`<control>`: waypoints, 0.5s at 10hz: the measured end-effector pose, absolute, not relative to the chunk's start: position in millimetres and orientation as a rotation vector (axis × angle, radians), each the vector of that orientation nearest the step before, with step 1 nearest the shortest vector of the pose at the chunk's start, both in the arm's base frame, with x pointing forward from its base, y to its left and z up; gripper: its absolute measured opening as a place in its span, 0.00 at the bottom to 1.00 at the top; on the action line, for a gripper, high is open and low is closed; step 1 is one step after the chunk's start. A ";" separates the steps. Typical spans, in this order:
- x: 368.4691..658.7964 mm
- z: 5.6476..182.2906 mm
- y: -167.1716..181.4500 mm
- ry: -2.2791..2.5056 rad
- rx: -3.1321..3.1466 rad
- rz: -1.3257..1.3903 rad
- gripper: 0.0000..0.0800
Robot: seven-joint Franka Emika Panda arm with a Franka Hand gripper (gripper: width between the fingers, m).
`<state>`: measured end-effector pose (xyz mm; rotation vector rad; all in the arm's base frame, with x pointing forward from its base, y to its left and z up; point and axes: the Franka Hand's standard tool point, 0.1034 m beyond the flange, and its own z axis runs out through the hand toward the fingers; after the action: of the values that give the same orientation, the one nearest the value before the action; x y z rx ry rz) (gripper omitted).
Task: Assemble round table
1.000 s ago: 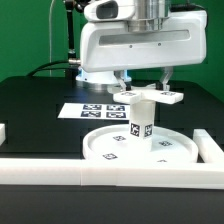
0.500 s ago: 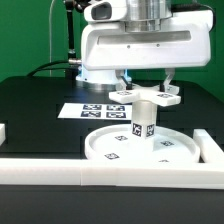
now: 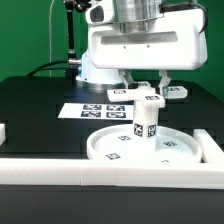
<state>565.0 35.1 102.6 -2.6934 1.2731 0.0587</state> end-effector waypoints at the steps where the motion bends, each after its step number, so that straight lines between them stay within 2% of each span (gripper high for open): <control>1: 565.1 102.6 35.0 1.430 -2.605 0.068 0.56; 5: 565.5 102.5 35.7 1.843 -2.321 0.113 0.56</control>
Offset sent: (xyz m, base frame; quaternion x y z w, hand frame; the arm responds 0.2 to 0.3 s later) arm -0.0054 -0.0018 -0.0044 -0.0180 -0.0068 0.2564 0.9664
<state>565.5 35.7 102.5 -2.3214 1.8433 0.1129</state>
